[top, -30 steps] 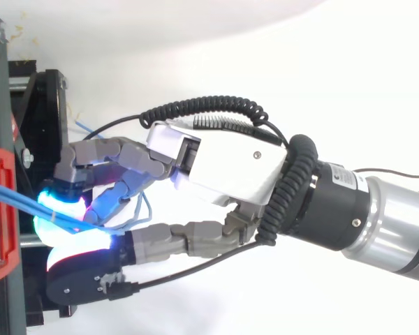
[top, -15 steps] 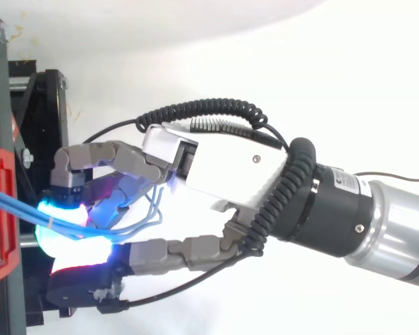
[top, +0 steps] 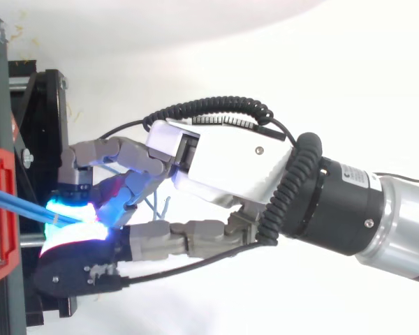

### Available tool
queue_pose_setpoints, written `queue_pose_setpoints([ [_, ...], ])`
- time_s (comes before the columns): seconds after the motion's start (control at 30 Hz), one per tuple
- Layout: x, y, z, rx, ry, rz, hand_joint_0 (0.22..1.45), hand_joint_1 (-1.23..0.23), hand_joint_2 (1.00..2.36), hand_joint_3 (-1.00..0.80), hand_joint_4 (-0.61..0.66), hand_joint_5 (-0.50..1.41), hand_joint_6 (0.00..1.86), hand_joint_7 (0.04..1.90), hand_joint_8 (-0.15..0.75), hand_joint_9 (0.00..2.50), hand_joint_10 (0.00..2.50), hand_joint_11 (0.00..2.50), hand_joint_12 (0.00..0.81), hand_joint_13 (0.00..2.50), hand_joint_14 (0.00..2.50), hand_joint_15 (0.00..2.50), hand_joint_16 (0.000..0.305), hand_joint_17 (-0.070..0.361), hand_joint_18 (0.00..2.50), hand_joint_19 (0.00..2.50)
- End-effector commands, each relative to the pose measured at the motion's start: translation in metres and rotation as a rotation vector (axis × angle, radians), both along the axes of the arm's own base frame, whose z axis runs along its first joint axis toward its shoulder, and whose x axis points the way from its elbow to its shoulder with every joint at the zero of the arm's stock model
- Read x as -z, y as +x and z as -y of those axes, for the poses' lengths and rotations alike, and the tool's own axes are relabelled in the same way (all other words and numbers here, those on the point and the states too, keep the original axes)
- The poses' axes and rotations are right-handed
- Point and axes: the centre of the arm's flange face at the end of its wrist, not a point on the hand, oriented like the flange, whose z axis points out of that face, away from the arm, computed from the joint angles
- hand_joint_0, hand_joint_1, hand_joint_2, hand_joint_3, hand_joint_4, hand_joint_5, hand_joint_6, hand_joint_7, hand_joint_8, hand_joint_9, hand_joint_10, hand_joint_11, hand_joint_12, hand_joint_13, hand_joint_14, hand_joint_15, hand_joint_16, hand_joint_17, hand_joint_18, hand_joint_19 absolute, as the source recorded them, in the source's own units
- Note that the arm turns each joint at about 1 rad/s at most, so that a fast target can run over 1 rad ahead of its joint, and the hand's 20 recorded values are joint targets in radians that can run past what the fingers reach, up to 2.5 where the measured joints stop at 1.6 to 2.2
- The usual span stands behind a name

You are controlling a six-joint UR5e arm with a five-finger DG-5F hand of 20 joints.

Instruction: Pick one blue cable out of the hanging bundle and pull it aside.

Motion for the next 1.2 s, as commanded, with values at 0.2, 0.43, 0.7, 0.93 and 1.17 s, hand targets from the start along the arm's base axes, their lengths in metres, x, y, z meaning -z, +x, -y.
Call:
queue_pose_setpoints([
  [0.2,-0.01,-0.004,0.003,0.001,0.005,-0.02,0.55,-0.69,1.02,0.09,0.32,-0.11,0.88,1.53,0.433,1.06,0.01,0.46,0.513,0.79,0.01,0.31,0.07,0.157,0.85,0.46],
  [0.43,-0.01,-0.005,0.003,0.001,0.006,-0.022,0.61,-0.81,1.03,0.13,0.2,-0.14,0.9,1.63,0.379,0.97,0.02,0.48,0.455,0.74,0.01,0.33,0.06,0.134,0.77,0.48],
  [0.7,-0.019,-0.009,0.006,0.003,0.003,-0.034,0.77,-0.94,1.02,-0.28,0.26,-0.15,0.9,1.66,0.336,0.91,0.01,0.5,0.419,0.69,0.01,0.32,0.055,0.123,0.69,0.45],
  [0.93,-0.023,-0.015,0.007,0.003,-0.002,-0.062,0.77,-0.95,1.0,-0.5,0.26,-0.14,0.91,1.62,0.324,0.95,0.01,0.51,0.408,0.72,0.01,0.31,0.053,0.119,0.73,0.41],
  [1.17,-0.023,-0.016,0.007,0.003,0.015,-0.066,0.46,-0.75,1.0,-0.5,0.3,-0.11,0.89,1.48,0.385,1.04,0.01,0.51,0.471,0.77,0.01,0.34,0.062,0.14,0.79,0.48],
])
